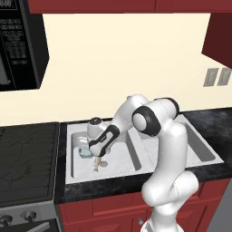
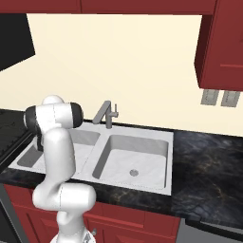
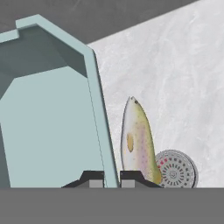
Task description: Pick the tupperware and cup and place them in the sink. Then turn on the water.
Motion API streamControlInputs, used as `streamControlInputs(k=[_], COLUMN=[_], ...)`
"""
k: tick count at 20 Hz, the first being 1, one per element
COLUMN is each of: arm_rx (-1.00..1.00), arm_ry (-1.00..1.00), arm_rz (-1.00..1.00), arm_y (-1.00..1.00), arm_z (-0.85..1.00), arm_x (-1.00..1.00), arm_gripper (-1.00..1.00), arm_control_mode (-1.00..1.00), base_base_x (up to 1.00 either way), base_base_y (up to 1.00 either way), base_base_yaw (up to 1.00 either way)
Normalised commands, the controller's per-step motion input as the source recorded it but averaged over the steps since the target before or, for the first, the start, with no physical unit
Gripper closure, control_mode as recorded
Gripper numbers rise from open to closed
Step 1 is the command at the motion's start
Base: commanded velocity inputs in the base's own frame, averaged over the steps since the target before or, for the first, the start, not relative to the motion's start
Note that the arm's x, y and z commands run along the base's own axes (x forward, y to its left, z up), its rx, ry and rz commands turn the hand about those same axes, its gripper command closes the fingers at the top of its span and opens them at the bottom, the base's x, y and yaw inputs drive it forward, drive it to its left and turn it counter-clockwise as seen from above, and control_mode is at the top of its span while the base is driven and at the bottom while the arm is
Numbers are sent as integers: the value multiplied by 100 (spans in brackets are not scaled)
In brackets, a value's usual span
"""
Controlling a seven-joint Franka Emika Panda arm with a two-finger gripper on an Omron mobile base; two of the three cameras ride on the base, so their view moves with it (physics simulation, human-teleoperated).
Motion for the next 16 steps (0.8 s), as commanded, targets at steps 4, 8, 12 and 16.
streamControlInputs(k=[4,8,12,16], arm_rx=[-1,-1,-1,0], arm_ry=[1,1,1,0], arm_rz=[0,0,0,0], arm_y=[7,4,8,7], arm_z=[-24,-20,-15,-4], arm_x=[17,16,16,14], arm_gripper=[100,100,100,100], arm_control_mode=[-100,-100,-100,-100], base_base_x=[0,0,0,0], base_base_y=[0,0,0,0], base_base_yaw=[0,0,0,0])
